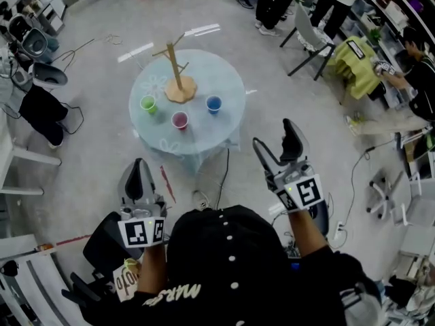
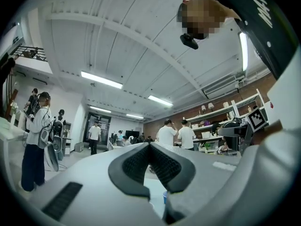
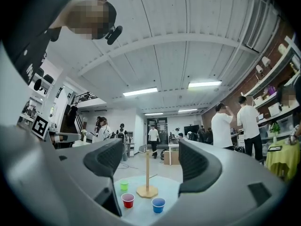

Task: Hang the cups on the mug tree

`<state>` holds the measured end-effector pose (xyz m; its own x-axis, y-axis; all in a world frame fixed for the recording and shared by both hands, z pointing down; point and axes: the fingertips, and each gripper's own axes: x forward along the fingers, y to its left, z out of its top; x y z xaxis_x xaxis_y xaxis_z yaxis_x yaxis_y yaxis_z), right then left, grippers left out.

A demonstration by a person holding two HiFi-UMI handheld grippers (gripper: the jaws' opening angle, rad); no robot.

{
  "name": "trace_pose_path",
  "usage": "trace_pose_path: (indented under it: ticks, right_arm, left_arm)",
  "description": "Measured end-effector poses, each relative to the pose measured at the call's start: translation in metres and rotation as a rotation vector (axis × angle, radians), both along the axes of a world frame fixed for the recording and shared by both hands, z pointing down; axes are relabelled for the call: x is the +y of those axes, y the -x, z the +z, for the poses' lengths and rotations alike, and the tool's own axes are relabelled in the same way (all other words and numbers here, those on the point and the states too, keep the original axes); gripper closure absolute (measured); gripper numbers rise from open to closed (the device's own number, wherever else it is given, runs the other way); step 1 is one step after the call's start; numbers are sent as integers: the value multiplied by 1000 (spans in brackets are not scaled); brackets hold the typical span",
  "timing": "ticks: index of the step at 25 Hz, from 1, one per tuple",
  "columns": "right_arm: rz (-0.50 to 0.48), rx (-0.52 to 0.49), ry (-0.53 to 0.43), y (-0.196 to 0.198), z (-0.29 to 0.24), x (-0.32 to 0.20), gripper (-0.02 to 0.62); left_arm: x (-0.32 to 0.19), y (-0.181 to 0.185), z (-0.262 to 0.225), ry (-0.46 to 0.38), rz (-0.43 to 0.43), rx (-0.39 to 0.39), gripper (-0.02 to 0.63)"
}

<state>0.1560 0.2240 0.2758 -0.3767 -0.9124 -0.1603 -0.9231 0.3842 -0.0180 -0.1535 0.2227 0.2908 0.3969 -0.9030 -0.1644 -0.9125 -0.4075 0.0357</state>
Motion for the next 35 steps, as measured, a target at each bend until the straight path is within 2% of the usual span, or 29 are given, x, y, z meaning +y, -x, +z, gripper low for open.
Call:
trace_pose_path:
  ticks: [4,9,16,26,32,35]
  right_arm:
    - [18,13,-26,17,-2,-21,233]
    - [20,-3,-13,33,2,-45,233]
    - [1,-24,11,11,12,-86,236]
    - [-127,5,30,-42,12,-178,236]
    - [-219,-17,46,-67,13,-235,236]
    - [-277,2,63,-72,22,-254,236]
  left_arm:
    - [-26,16,5,-7,26,4,612]
    - [-54,22,11,13,55,-4,612]
    - [-91,-6,18,43,46,-7,612]
    - [-152,-62,4,37,-75,2,612]
    - [-182,-90,5,46,-182,-4,612]
    - [-191,-98,6,50,-238,-10,612]
